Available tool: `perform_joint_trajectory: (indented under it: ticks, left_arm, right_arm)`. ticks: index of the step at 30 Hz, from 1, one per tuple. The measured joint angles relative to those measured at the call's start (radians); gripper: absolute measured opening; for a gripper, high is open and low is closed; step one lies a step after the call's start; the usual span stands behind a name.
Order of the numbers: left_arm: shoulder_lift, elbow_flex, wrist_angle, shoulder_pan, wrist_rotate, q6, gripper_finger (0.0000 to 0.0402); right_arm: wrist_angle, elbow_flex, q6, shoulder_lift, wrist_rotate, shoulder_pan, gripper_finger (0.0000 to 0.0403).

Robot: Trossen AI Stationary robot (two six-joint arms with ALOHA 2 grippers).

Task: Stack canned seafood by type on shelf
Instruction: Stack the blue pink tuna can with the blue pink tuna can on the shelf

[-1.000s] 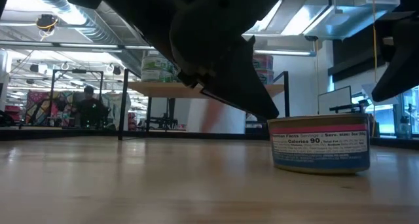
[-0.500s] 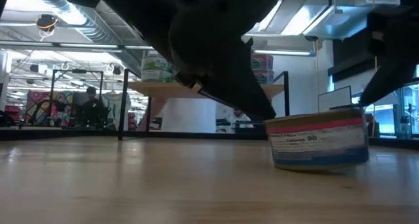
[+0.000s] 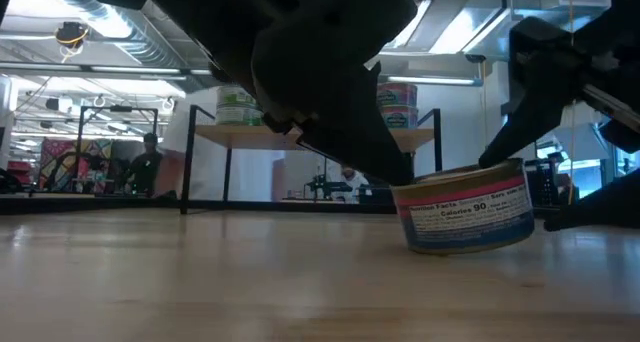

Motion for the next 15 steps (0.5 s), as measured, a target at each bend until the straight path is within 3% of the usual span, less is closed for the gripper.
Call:
perform_joint_trajectory:
  ticks: [15]
  left_arm:
    - [0.0,-0.001,0.002,-0.001,-0.005,0.0,0.002]
  right_arm:
    - [0.003,0.004,-0.305,0.06,0.08,-0.038,0.0257]
